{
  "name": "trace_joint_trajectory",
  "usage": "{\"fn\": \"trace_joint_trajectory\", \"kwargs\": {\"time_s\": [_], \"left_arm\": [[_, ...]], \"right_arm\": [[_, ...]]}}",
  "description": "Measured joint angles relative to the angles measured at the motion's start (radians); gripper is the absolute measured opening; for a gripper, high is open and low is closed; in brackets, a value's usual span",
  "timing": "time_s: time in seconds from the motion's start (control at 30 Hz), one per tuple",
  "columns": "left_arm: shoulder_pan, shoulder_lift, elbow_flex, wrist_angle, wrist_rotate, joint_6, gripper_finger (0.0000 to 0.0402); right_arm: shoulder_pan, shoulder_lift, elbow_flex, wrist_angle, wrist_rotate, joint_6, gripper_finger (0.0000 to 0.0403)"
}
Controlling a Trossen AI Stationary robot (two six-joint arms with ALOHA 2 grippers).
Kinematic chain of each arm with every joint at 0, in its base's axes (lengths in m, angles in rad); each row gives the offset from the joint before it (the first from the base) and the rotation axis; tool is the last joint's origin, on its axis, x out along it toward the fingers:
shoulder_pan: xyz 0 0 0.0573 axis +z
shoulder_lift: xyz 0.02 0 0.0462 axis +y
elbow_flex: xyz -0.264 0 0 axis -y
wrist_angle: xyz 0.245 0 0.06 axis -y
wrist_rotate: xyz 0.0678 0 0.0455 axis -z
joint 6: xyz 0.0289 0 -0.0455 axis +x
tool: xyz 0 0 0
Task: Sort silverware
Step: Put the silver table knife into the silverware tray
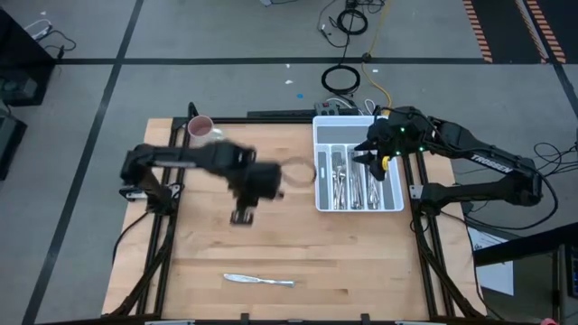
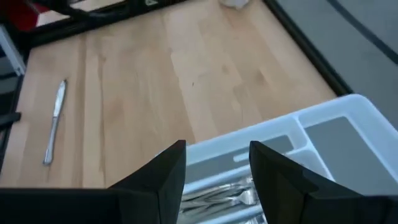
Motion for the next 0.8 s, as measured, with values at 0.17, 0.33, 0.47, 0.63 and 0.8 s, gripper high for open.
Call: {"fn": "trace_joint_trajectory", "kwargs": {"time_s": [0.17, 0.33, 0.47, 0.63, 0.8], "left_arm": [[-0.111, -0.06, -0.239, 0.164, 0.098, -0.212, 0.0027], [-0.203, -0.098, -0.409, 0.288, 0.119, -0.425, 0.0027], [-0.321, -0.103, -0.43, 0.307, 0.058, -0.559, 0.0027], [-0.45, -0.139, -0.413, 0.295, -0.101, -0.735, 0.0027], [-0.55, -0.21, -0.411, 0.289, -0.329, -0.904, 0.0027]], "right_arm": [[0.006, 0.01, 0.0, -0.001, -0.043, -0.048, 0.0169], [0.056, 0.08, 0.0, 0.004, -0.116, -0.052, 0.0169], [0.192, 0.204, -0.001, 0.017, -0.127, -0.047, 0.0169], [0.36, 0.381, -0.001, 0.242, -0.121, 0.002, 0.0169], [0.51, 0.563, -0.001, 0.596, -0.085, 0.118, 0.0169]]}}
